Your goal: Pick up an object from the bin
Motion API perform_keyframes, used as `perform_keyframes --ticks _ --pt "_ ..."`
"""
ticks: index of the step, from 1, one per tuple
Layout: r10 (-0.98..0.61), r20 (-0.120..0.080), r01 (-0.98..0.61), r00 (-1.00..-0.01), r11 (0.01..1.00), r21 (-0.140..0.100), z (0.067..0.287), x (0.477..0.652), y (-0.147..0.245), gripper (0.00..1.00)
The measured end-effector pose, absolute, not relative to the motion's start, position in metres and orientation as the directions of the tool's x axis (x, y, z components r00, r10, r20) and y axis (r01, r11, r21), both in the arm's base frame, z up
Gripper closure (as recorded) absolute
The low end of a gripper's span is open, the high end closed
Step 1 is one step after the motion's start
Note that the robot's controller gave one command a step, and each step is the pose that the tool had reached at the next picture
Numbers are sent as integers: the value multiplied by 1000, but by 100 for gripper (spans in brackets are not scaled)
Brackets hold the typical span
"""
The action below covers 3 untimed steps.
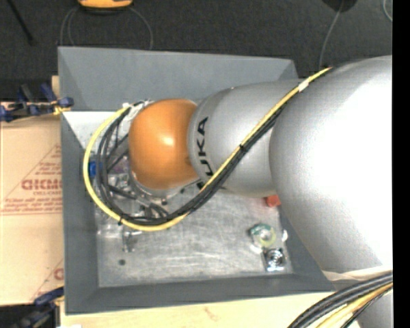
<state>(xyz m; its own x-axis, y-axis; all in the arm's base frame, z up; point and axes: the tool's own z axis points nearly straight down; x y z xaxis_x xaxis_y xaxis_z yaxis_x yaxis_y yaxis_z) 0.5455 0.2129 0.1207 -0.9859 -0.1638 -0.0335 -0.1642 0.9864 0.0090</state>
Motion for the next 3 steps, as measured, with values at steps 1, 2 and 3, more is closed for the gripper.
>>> perform_keyframes --ticks 1,2,3 --pt "81 -8 81 -997 997 3 200 567 177 0" --pt "-235 -18 -235 -972 972 -10 115 569 203 0" --pt "-136 -12 -136 -991 991 4 74 538 91 0"
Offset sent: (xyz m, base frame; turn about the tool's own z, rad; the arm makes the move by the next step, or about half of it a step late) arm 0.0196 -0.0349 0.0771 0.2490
